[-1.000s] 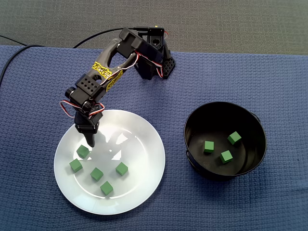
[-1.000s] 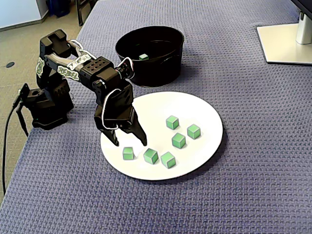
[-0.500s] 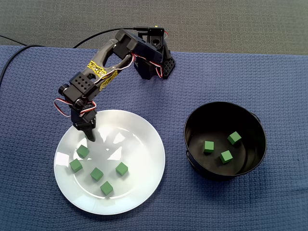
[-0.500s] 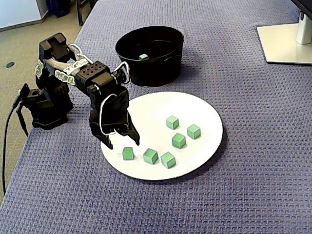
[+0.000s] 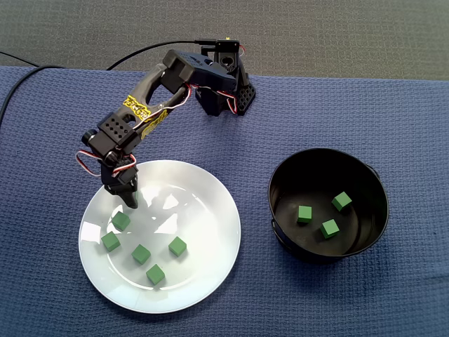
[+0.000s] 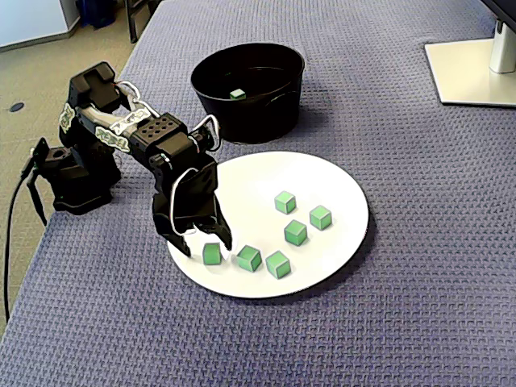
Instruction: Pick up the items on the white plate and put them in the black container.
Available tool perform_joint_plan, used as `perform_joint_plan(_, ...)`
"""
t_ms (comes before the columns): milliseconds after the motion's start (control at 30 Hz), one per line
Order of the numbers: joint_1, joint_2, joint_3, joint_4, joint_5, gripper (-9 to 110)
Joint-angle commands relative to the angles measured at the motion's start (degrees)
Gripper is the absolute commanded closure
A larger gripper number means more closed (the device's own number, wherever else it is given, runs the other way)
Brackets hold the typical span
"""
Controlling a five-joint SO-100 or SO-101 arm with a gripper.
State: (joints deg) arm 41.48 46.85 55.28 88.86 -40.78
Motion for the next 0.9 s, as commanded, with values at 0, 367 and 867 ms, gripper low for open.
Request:
perform_joint_plan(0, -0.44, -0.18, -3.87, 0.53, -0.7, 85)
perform_joint_plan(367, -0.18, -0.79, -6.15, -0.26, 0.0, 102)
perform_joint_plan(867, -17.93, 57.48, -4.48, -5.8, 15.21, 102)
